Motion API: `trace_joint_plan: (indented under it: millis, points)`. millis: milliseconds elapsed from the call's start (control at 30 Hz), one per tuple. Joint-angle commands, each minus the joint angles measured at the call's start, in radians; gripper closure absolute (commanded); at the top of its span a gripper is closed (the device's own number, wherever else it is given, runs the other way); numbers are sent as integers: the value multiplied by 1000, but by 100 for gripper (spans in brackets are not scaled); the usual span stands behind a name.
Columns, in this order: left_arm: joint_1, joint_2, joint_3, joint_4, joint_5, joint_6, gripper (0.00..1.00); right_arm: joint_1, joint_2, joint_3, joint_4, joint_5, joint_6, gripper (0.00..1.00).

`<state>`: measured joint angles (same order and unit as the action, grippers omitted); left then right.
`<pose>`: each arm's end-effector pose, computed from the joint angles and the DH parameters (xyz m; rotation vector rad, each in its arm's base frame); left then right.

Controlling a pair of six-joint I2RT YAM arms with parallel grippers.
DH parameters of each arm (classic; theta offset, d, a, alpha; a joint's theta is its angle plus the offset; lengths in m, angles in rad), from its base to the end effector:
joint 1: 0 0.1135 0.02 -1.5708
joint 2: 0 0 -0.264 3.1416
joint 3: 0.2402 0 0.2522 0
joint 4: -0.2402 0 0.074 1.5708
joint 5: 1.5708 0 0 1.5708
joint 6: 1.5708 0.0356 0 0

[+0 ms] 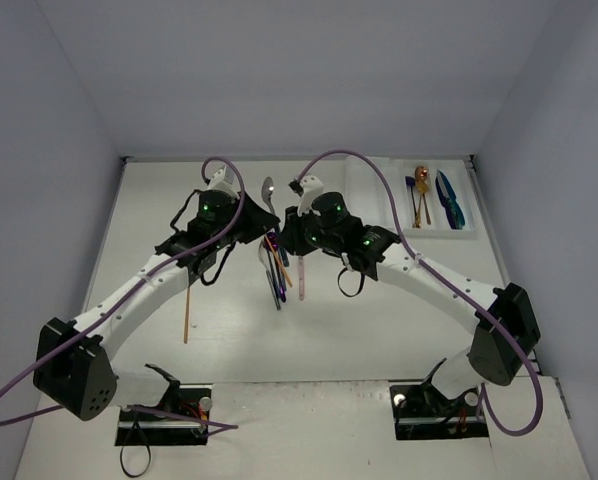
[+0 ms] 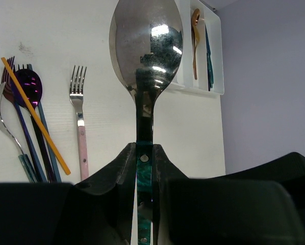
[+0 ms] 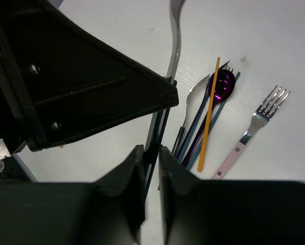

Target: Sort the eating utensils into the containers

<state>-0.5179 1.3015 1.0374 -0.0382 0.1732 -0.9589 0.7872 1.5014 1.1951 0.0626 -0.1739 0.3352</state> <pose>0.2628 -0.1568 0.3295 -0.3190 2.0190 -1.1411 0.2492 0.2588 0.3339 -0.5555 1.8344 0.9367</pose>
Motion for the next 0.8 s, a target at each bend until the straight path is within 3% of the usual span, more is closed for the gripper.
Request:
trace_joint_plan:
  millis: [0,133,233,267,300,433,767]
  points:
    - [-10,-56,15,103,14,-2,100,3,-3,43,71,28,-13,100]
    - [-10,-62,10,95,12,7,95,-18,-2,34,70,41,-18,100]
    - [-8,-69,17,52,-5,41,69,-43,-6,26,67,63,-33,100]
    - [-8,-72,18,38,-28,62,54,-53,-9,24,64,68,-42,100]
    - [-6,-81,22,-2,-51,79,46,-65,-10,23,58,79,-50,100]
    - [9,-116,35,-157,-164,143,27,-141,-6,39,9,119,-94,100]
    - [39,-235,3,-421,-381,329,24,-432,123,161,-119,410,-361,100]
